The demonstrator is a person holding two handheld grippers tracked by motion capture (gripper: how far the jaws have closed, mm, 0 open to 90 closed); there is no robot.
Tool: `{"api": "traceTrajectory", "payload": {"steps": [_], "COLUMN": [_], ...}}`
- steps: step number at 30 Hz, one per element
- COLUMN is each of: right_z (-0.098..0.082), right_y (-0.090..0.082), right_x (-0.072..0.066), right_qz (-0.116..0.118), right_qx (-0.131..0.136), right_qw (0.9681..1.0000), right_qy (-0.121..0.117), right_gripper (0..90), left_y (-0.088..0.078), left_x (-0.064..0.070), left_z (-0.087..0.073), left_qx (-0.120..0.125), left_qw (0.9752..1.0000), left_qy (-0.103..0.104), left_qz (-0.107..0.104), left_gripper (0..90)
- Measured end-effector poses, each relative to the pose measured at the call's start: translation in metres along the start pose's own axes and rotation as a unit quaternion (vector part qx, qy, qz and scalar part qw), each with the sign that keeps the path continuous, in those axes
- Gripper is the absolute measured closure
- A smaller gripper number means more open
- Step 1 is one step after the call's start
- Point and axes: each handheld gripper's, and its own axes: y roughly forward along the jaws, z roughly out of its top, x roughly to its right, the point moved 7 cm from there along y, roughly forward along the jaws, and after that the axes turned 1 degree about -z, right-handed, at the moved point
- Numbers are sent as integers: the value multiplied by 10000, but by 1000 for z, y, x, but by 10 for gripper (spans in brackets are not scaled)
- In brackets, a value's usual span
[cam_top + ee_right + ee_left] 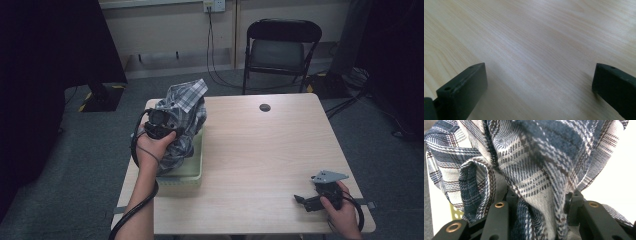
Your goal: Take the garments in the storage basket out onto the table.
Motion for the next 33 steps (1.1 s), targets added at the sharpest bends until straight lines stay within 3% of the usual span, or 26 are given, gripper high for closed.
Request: {"api": "traceTrajectory", "payload": {"steps": [10,22,33], "right_z": [0,0,0], "right_y": [0,0,0], "right_x": [0,0,0], "right_qz": [3,0,1], "right_qx": [2,3,1], "right_qw": [10000,10000,10000], "right_qy": [7,4,3], "right_gripper": [0,0,0], "left_y": [-17,-35,-50], "left_x": [11,38,65], "left_z": [15,39,62], "left_qx": [202,375,552], "left_qw": [9996,9977,9943], "left_qy": [139,428,638], "left_qz": [-111,-379,-657], "left_gripper": [591,591,590]}}
